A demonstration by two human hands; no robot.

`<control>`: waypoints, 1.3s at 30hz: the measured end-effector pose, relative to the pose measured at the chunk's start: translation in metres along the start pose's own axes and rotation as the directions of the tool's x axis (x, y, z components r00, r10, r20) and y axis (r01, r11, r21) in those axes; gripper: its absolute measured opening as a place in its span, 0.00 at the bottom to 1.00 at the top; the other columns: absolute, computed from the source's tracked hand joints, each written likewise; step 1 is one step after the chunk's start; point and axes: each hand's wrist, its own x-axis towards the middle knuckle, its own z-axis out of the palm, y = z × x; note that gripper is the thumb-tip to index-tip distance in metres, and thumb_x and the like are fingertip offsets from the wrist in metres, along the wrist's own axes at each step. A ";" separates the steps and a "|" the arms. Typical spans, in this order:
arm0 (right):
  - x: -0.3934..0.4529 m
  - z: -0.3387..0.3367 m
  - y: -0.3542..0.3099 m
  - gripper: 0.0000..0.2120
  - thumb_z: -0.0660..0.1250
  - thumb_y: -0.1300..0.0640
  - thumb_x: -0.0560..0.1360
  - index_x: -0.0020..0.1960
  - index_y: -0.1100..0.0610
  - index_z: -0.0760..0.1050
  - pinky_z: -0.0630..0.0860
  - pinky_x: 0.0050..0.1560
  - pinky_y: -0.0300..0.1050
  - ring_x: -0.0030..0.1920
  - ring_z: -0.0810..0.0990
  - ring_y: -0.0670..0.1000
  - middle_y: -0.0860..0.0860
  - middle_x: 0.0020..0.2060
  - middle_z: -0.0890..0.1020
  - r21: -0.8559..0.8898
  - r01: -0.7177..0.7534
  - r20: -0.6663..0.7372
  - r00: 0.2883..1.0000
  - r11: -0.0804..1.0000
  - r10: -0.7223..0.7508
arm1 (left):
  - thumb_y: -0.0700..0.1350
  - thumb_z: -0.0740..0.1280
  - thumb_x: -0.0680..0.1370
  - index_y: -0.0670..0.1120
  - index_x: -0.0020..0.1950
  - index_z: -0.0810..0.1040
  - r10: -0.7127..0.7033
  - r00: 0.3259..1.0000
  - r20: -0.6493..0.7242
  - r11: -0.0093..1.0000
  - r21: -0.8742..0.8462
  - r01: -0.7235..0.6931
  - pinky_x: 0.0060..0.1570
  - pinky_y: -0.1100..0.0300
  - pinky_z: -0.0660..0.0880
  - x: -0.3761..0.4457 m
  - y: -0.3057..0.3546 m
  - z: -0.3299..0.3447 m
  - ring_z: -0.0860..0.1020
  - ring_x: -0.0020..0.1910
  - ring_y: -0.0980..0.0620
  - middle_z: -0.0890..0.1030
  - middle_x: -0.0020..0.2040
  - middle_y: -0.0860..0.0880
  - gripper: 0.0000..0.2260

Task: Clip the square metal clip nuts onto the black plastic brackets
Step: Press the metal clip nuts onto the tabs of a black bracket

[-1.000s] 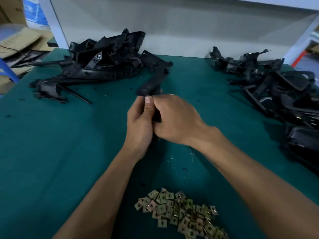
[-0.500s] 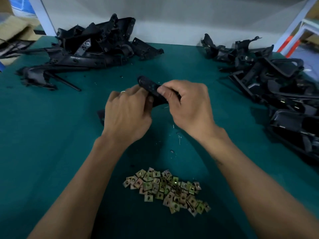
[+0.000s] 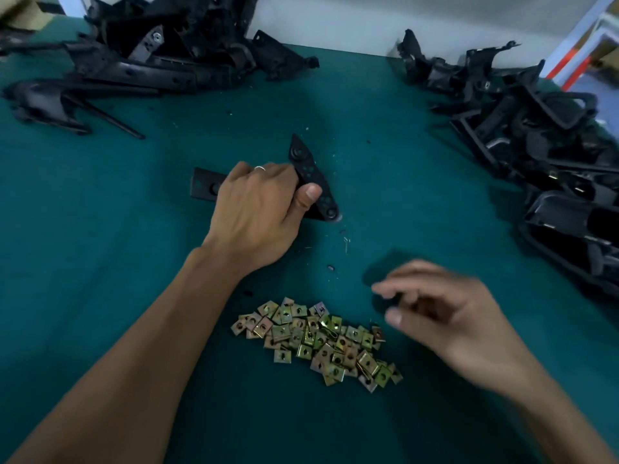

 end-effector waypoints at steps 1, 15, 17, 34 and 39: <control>-0.012 0.001 0.001 0.13 0.75 0.55 0.76 0.59 0.46 0.84 0.73 0.38 0.38 0.38 0.78 0.49 0.44 0.48 0.82 -0.082 0.002 0.021 1.000 0.997 0.000 | 0.62 0.42 0.82 0.44 0.38 0.68 0.020 1.000 0.009 1.000 -0.011 -0.019 0.43 0.52 0.62 0.001 0.003 0.001 0.67 0.32 0.45 0.71 0.35 0.48 0.28; -0.016 0.012 0.004 0.03 0.75 0.52 0.73 0.43 0.49 0.82 0.69 0.31 0.38 0.30 0.74 0.46 0.51 0.32 0.79 0.045 -0.120 -0.077 0.989 0.992 0.123 | 0.60 0.41 0.83 0.47 0.37 0.65 0.049 0.998 -0.028 0.998 -0.028 -0.050 0.44 0.51 0.64 0.007 0.015 0.007 0.71 0.35 0.44 0.70 0.35 0.50 0.25; -0.004 0.011 0.004 0.01 0.73 0.59 0.73 0.44 0.55 0.81 0.73 0.31 0.37 0.32 0.79 0.49 0.57 0.36 0.83 0.222 -0.104 -0.078 0.989 0.969 0.124 | 0.59 0.42 0.84 0.48 0.37 0.63 0.036 0.997 -0.061 0.999 -0.034 -0.038 0.43 0.52 0.62 0.007 0.015 0.007 0.68 0.35 0.46 0.68 0.35 0.51 0.23; 0.155 0.048 0.004 0.07 0.61 0.70 0.81 0.51 0.62 0.75 0.80 0.48 0.46 0.44 0.84 0.52 0.56 0.42 0.85 0.776 0.047 -0.174 0.975 0.629 0.142 | 0.56 0.49 0.84 0.48 0.34 0.61 -0.211 0.966 -0.149 0.977 -0.019 0.210 0.43 0.52 0.63 0.015 -0.005 0.008 0.63 0.31 0.48 0.59 0.30 0.59 0.21; 0.156 0.039 0.003 0.06 0.62 0.68 0.81 0.50 0.59 0.75 0.74 0.35 0.41 0.35 0.74 0.46 0.52 0.37 0.76 0.806 -0.005 -0.106 0.983 0.592 0.152 | 0.56 0.49 0.84 0.48 0.34 0.60 -0.189 0.973 -0.134 0.982 -0.007 0.189 0.42 0.52 0.63 0.013 -0.004 0.010 0.63 0.31 0.48 0.60 0.29 0.57 0.21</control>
